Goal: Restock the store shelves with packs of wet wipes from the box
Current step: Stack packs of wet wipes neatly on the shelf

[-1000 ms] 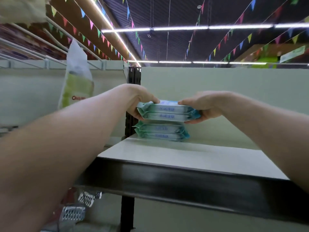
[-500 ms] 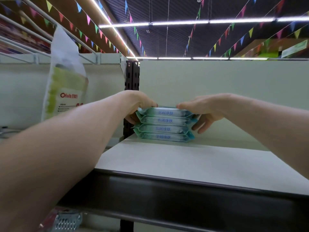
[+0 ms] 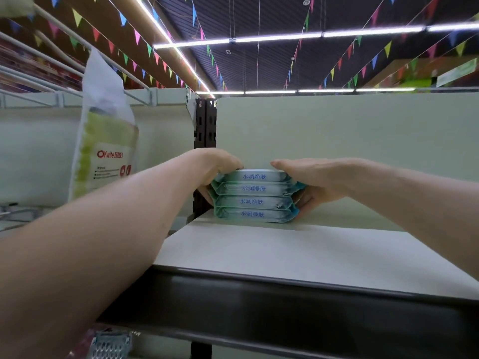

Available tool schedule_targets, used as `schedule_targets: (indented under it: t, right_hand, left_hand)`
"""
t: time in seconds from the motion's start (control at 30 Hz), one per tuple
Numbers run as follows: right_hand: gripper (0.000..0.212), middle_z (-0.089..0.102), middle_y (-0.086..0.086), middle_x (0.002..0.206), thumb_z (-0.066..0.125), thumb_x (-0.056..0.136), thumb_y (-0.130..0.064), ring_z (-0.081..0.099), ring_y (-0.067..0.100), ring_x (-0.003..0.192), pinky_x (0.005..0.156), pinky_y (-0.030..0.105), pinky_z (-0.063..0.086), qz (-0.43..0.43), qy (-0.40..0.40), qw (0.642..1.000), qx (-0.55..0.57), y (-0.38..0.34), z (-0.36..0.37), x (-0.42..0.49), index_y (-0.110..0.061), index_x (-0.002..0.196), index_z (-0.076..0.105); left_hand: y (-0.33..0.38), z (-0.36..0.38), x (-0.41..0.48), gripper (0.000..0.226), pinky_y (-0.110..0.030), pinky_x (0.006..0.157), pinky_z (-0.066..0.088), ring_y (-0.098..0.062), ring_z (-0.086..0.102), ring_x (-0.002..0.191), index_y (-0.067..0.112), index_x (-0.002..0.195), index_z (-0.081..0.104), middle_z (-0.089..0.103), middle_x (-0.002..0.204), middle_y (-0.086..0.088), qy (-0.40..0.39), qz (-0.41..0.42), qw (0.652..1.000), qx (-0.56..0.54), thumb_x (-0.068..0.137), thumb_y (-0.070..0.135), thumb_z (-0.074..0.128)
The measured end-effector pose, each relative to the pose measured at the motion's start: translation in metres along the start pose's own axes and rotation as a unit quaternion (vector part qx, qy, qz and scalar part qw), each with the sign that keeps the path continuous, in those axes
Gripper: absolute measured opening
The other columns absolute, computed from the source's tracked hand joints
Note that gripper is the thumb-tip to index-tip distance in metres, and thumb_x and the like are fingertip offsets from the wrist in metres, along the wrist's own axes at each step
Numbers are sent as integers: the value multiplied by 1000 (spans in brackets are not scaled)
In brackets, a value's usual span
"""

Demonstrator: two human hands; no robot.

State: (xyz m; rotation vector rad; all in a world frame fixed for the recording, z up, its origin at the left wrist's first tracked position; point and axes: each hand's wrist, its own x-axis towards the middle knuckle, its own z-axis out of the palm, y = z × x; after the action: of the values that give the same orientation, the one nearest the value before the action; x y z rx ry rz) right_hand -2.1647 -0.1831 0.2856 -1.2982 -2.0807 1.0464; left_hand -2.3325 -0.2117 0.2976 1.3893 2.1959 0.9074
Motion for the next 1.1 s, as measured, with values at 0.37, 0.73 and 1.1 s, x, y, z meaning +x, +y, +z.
schedule_targets:
  t: [0.37, 0.73, 1.1]
  right_hand:
    - [72, 51, 9, 134, 49, 82, -70, 66, 28, 94, 81, 39, 59, -63, 43, 968, -240, -17, -10, -11, -29, 141, 40]
    - [33, 70, 1, 106, 68, 83, -36, 67, 21, 97, 82, 32, 57, -150, 89, 926, -336, -13, -2, -5, -26, 114, 67]
    - [32, 69, 1, 101, 70, 82, -32, 65, 18, 89, 71, 27, 54, -174, 128, 906, -365, -14, -1, -2, -24, 113, 67]
  left_hand:
    - [-4, -29, -7, 92, -39, 79, 50, -28, 52, 111, 27, 145, 39, 38, 148, -6, -76, 59, 993, 71, 68, 65, 70]
    - [-5, -26, -8, 62, -24, 73, 54, -17, 65, 97, 23, 140, 50, 66, 114, 2, -119, 148, 976, 110, 83, 14, 73]
    - [-5, -25, -9, 45, -36, 92, 53, -20, 63, 102, 33, 122, 64, 66, 115, 0, -95, 146, 977, 126, 83, 12, 73]
